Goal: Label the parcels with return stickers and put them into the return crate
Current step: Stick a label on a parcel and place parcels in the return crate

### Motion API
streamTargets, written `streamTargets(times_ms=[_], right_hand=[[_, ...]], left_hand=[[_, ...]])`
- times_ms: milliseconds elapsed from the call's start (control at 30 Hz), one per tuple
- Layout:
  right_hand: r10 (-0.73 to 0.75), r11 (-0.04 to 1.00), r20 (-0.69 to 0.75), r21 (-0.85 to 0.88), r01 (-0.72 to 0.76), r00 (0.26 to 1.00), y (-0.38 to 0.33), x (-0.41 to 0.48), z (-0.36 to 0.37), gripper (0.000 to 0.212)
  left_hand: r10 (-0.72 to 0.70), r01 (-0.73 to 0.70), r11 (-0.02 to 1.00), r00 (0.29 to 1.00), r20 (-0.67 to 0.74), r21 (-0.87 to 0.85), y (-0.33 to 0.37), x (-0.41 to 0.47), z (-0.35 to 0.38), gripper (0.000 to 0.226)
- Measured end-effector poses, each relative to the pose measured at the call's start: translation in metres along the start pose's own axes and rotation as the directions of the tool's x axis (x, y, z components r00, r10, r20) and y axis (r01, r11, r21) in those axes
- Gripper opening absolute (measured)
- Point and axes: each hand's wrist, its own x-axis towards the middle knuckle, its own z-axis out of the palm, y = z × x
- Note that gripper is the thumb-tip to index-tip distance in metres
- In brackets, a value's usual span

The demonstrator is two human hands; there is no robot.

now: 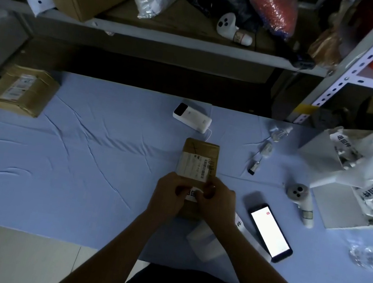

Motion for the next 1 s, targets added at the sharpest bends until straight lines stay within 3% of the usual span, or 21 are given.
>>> streamTargets(times_ms=[167, 233, 300, 400, 533, 633, 700, 767, 867, 1000], right_hand=[[0.278, 0.959, -0.021, 0.062, -0.276, 0.960, 0.019, -0.010, 0.004, 0.038], [0.429, 0.876, 0.052, 0.218, -0.430, 0.902, 0.027, -0.012, 0.006, 0.052], [0.494, 0.763, 0.147, 0.400, -0.508, 0.857, 0.027, -0.015, 0.010, 0.053], [0.428, 0.787, 0.109, 0.444, -0.430, 0.897, 0.020, -0.018, 0.018, 0.045], [0.419, 0.812, 0.037, 0.433, -0.392, 0.907, 0.015, -0.019, 0.020, 0.034], [0.425, 0.794, 0.055, 0.457, -0.401, 0.903, 0.013, -0.020, 0.015, 0.011], [0.379, 0.815, 0.080, 0.444, -0.373, 0.922, 0.010, -0.025, 0.012, 0.011], [0.317, 0.825, 0.123, 0.454, -0.337, 0.941, 0.009, -0.033, 0.007, 0.005], [0.234, 0.836, 0.192, 0.460, -0.298, 0.953, 0.009, -0.045, 0.004, 0.023], [0.142, 0.827, 0.225, 0.508, -0.240, 0.964, 0.005, -0.056, 0.013, 0.019]], left_hand=[[0.012, -0.013, 1.000, 0.996, 0.087, 0.010, -0.016, -0.009, -0.001, 0.020], [-0.005, -0.002, 0.998, 0.994, 0.113, 0.059, -0.021, -0.015, -0.004, 0.025], [0.000, -0.006, 0.998, 0.993, 0.119, 0.056, -0.027, -0.020, -0.007, 0.028], [0.004, 0.001, 0.998, 0.996, 0.087, -0.059, -0.032, -0.025, -0.010, 0.030], [-0.013, 0.022, 0.997, 0.993, 0.115, -0.078, -0.033, -0.024, -0.007, 0.038], [-0.238, 0.261, 0.902, 0.965, 0.108, -0.345, -0.031, -0.021, -0.005, 0.056], [-0.363, 0.391, 0.791, 0.919, 0.155, -0.471, -0.026, -0.020, -0.002, 0.056], [-0.353, 0.391, 0.791, 0.920, 0.170, -0.470, -0.023, -0.020, 0.000, 0.045], [-0.356, 0.397, 0.776, 0.917, 0.178, -0.490, -0.021, -0.026, -0.004, 0.031], [-0.393, 0.404, 0.757, 0.909, 0.137, -0.514, -0.023, -0.046, -0.024, 0.037]])
